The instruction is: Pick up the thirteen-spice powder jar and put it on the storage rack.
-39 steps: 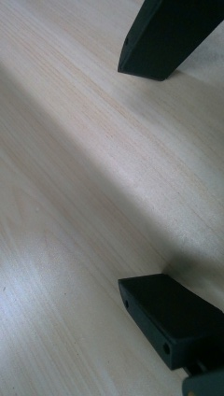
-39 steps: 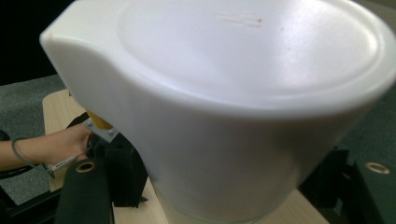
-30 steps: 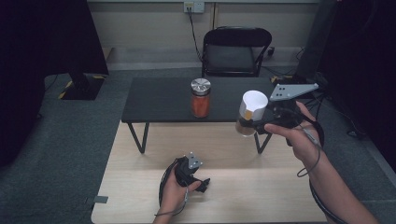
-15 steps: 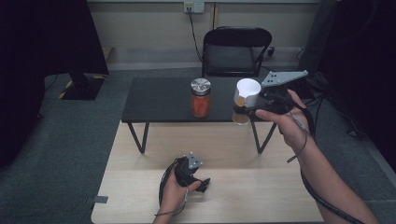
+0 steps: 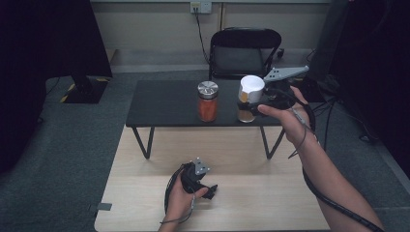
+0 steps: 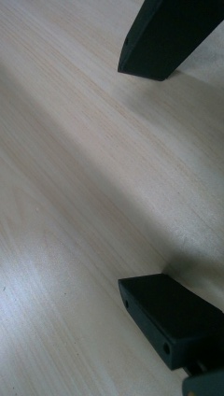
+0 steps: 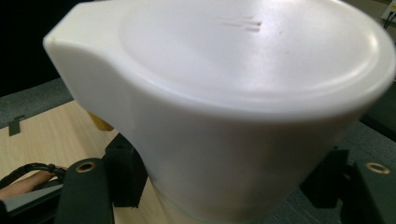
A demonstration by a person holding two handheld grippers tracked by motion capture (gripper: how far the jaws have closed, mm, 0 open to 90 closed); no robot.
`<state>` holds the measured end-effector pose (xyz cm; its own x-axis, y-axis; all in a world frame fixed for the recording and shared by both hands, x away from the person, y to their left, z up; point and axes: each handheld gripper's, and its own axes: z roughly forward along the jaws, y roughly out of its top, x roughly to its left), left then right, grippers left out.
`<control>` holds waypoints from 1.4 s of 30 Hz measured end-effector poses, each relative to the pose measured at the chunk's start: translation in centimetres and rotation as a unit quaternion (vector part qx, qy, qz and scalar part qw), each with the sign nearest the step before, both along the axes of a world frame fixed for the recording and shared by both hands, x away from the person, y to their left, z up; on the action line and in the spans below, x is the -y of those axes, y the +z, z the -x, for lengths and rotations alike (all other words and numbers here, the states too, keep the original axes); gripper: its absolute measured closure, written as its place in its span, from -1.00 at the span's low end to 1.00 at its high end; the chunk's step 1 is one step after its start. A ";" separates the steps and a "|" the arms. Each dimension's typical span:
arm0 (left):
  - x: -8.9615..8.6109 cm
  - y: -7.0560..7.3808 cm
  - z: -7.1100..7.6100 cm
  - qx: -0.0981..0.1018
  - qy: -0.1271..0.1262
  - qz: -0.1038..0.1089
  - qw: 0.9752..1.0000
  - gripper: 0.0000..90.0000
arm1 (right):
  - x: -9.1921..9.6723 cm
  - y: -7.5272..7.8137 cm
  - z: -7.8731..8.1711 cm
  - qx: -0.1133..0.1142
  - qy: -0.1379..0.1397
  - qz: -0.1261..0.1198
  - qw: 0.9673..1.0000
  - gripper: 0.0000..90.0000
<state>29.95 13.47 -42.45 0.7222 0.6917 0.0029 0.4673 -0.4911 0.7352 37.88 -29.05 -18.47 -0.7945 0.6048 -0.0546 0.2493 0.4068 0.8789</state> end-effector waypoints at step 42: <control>0.0 0.0 0.0 0.000 0.000 0.000 1.000 -1.00 | 0.7 -1.0 -1.2 0.001 -0.008 -0.011 1.000 -0.33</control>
